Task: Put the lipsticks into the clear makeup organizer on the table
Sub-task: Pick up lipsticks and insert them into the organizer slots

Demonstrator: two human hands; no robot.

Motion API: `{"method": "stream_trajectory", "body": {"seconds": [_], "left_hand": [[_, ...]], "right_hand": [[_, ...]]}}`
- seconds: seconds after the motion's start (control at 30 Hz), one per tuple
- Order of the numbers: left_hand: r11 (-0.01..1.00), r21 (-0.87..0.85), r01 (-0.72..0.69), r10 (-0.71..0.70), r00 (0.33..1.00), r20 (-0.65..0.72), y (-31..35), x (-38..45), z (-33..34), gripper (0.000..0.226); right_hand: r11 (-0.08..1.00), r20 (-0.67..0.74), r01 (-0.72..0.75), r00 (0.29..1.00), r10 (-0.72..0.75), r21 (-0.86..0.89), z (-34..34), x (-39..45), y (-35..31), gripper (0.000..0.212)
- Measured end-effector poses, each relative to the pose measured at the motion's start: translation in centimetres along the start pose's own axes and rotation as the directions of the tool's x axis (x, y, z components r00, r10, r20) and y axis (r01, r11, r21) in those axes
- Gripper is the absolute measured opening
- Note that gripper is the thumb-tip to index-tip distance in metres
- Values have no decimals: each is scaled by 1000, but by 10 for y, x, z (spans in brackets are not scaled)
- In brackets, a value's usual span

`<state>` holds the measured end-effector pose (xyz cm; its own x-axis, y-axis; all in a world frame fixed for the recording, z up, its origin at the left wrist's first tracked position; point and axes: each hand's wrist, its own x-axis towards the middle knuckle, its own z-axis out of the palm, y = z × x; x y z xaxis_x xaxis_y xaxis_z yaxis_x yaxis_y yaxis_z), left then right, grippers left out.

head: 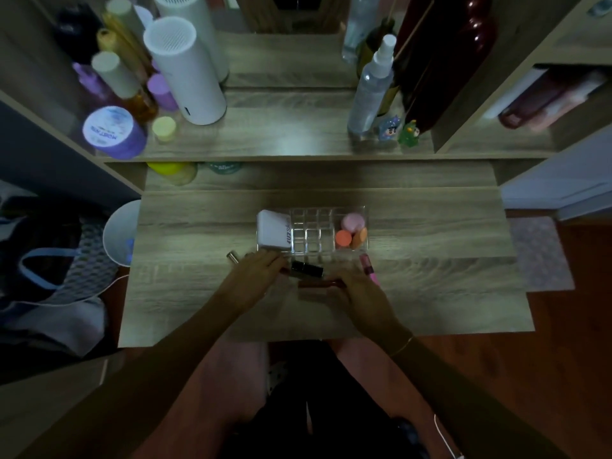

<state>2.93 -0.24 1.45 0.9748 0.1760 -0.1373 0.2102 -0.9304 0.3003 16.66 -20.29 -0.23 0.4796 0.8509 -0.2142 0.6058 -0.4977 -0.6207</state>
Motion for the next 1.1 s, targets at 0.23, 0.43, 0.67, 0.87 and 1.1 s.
{"method": "stream_trajectory", "body": {"seconds": [0.23, 0.43, 0.67, 0.87, 1.1], "left_hand": [[928, -358, 99, -191, 954, -231, 27, 4, -28, 17], [848, -498, 181, -375, 868, -324, 29, 14, -34, 18], [770, -593, 235, -480, 825, -297, 24, 31, -45, 26], [808, -576, 122, -386, 849, -362, 15, 46, -54, 39], [827, -543, 145, -357, 882, -308, 4, 70, -61, 27]], "right_hand": [[920, -45, -115, 989, 142, 375, -20, -5, -10, 12], [858, -66, -109, 984, 163, 501, -34, 10, -15, 18], [741, -155, -51, 966, 207, 670, -48, 35, -30, 14], [715, -222, -48, 934, 279, 698, -62, 57, -37, 14], [799, -268, -81, 918, 293, 596, -67, 72, -41, 18]]}}
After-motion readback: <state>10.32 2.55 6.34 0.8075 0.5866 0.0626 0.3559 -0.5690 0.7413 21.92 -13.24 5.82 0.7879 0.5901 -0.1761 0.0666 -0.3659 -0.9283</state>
